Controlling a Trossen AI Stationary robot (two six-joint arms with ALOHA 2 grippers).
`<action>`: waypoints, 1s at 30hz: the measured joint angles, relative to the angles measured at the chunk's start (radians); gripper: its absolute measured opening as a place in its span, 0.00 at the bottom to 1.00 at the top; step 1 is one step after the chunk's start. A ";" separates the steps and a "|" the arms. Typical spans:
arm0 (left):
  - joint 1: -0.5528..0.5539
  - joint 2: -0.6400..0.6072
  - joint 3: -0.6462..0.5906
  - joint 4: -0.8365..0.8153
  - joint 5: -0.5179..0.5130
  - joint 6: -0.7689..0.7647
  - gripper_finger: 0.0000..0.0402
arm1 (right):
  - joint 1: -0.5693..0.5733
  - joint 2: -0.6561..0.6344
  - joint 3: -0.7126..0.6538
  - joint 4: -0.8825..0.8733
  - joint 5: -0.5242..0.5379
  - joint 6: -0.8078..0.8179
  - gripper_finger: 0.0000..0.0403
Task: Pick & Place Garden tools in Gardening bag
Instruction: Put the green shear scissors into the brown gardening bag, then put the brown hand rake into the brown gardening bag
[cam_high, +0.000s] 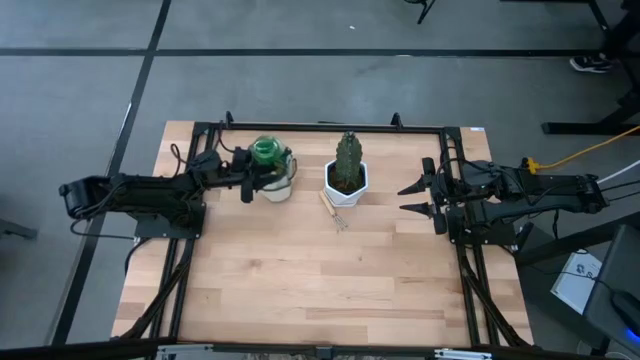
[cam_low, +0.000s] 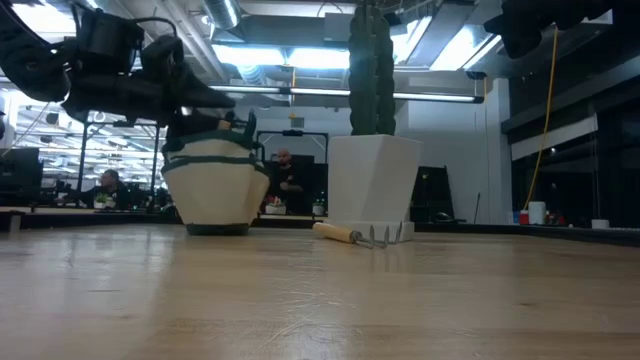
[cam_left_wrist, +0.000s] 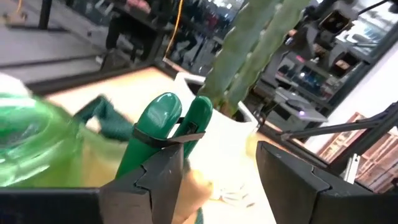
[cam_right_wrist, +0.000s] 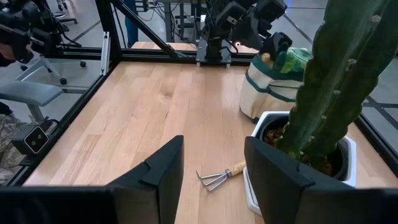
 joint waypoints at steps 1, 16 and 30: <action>0.000 -0.005 0.000 -0.020 0.002 -0.008 0.49 | 0.000 0.000 0.000 0.000 0.000 0.000 0.43; 0.025 -0.013 0.066 -0.160 0.232 -0.077 0.49 | 0.000 0.000 0.000 0.000 0.000 0.000 0.43; -0.040 -0.012 0.310 -0.558 0.231 0.226 0.49 | 0.000 0.000 0.000 0.000 0.000 0.000 0.43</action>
